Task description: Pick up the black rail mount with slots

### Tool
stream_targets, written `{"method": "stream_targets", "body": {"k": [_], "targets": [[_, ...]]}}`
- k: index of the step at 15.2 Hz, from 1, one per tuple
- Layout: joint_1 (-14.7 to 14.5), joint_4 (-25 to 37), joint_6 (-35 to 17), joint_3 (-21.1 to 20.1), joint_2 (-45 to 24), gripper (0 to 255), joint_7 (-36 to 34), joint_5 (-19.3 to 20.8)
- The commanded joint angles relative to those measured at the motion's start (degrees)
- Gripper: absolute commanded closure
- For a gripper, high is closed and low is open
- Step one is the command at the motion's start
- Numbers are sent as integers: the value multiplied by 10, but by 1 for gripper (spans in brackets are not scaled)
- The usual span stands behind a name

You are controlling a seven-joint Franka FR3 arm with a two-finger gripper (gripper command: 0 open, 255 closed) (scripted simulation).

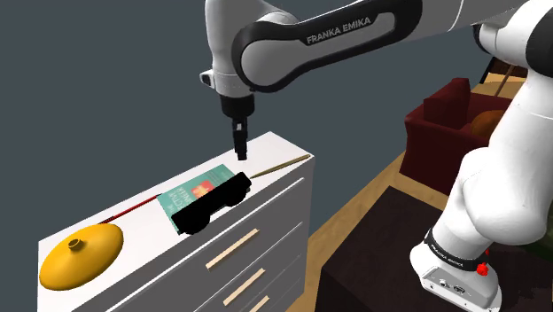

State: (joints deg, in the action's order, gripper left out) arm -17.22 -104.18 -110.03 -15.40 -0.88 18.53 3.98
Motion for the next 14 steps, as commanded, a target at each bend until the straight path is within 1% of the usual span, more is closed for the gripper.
{"method": "stream_targets", "body": {"k": [1,10,11,14], "targets": [[-12,19,-6,-12,-28,0,5,13],[-82,123,-6,-57,-157,0,21,84],[-87,130,-5,-59,-165,0,22,89],[-86,112,-27,-57,-168,0,19,92]]}}
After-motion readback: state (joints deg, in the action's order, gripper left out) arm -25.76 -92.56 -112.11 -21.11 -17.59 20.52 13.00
